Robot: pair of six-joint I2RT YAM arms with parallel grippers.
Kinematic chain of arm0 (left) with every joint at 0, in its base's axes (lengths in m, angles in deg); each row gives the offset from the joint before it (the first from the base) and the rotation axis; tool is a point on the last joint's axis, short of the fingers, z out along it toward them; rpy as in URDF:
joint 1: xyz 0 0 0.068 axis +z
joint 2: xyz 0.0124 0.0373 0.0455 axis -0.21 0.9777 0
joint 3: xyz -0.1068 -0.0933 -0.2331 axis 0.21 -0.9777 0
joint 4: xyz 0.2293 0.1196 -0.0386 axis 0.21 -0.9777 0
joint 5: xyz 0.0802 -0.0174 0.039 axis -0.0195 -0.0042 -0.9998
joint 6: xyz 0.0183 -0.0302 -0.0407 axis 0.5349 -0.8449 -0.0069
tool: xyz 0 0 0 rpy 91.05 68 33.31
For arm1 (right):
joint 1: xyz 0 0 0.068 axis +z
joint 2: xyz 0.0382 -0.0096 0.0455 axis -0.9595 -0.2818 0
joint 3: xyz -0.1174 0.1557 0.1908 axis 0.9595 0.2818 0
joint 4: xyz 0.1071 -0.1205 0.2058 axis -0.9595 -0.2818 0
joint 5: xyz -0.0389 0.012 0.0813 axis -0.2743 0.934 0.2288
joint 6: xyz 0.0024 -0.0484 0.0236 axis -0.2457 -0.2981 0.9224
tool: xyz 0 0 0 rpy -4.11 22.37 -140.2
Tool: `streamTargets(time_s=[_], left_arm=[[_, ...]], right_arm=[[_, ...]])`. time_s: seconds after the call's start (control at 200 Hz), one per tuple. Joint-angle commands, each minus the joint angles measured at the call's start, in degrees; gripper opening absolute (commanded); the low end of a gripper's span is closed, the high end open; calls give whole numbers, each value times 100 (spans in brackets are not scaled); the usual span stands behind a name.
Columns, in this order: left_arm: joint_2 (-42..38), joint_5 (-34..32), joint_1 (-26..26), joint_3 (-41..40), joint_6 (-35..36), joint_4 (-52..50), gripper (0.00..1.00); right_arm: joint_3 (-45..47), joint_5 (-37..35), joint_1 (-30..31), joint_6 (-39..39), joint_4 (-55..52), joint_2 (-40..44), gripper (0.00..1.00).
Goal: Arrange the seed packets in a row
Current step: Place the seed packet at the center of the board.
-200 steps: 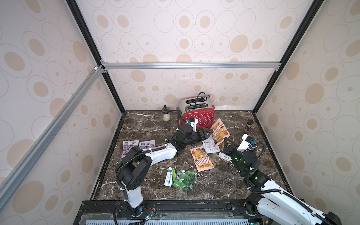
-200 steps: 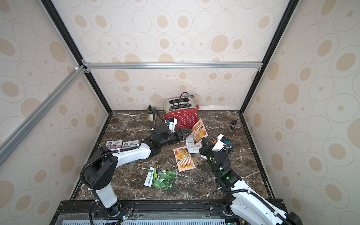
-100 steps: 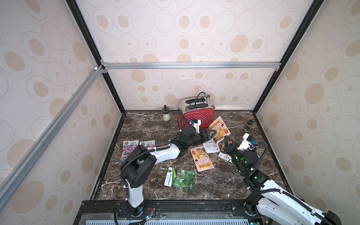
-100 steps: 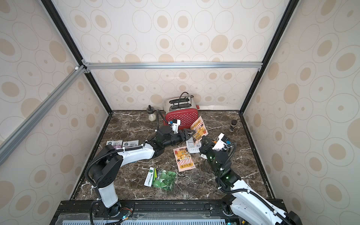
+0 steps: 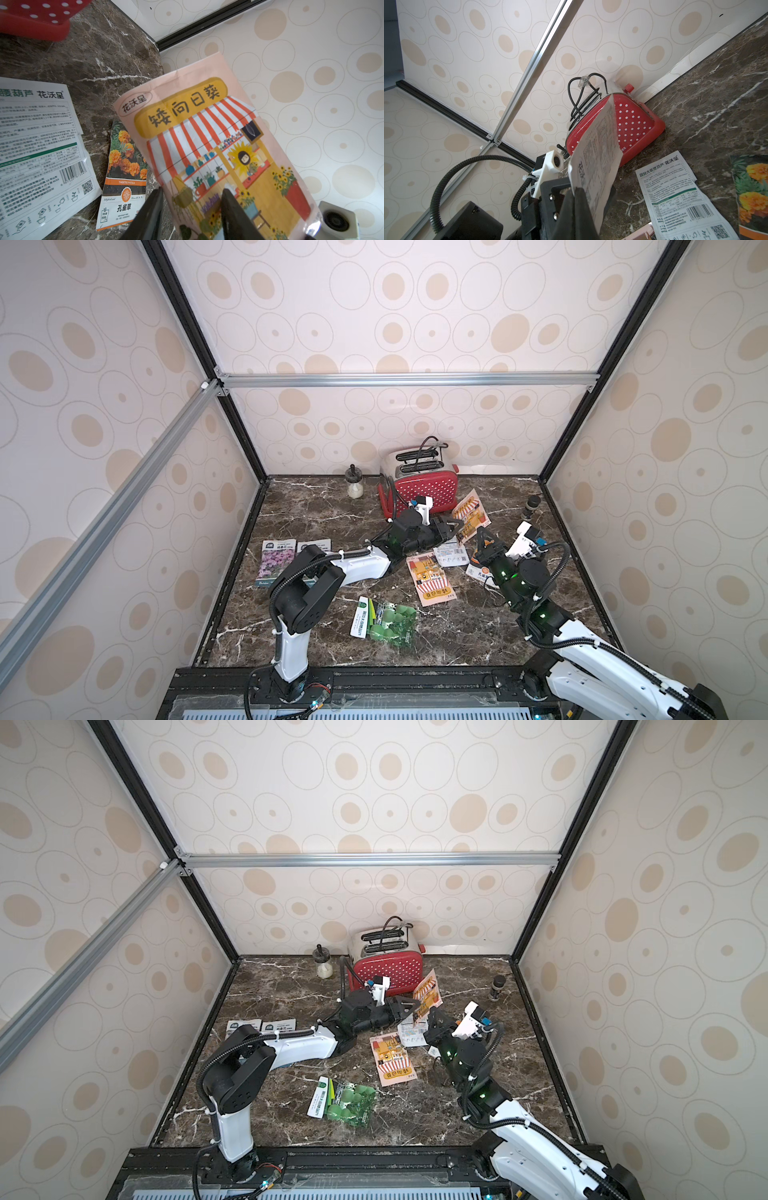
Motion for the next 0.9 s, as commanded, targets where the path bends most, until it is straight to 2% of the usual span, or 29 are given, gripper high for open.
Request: streamTargets(time_s=[0.0, 0.185, 0.371, 0.646, 0.726, 0.741, 0.761, 0.816, 0.861, 0.891], left_arm=[[-84, 2, -60, 194, -2, 200, 34], [-109, -45, -51, 232, 81, 60, 12], [-189, -104, -23, 269, 207, -118, 0], [-273, -116, 45, 320, 317, -252, 0], [-341, -115, 79, 307, 374, -325, 0], [-357, -124, 88, 299, 381, -343, 0], [-387, -125, 105, 282, 410, -377, 0], [-469, -117, 156, 233, 477, -444, 0], [-548, -124, 190, 179, 564, -543, 0], [-603, -116, 219, 125, 622, -603, 0]], right_arm=[[-154, -83, -25, 4, -18, 88, 0], [-123, -110, -29, -15, -106, 104, 0], [-88, -110, -23, -51, -240, 162, 0], [-48, -55, -28, -151, -441, 271, 0], [-162, 24, -27, -270, -795, 289, 0], [-196, 55, -23, -312, -883, 286, 3], [-247, 110, -28, -385, -1021, 290, 13], [-467, 261, -27, -643, -1554, 246, 45], [-723, 286, -26, -805, -2286, 185, 60], [-856, 255, -28, -886, -2727, 145, 66]])
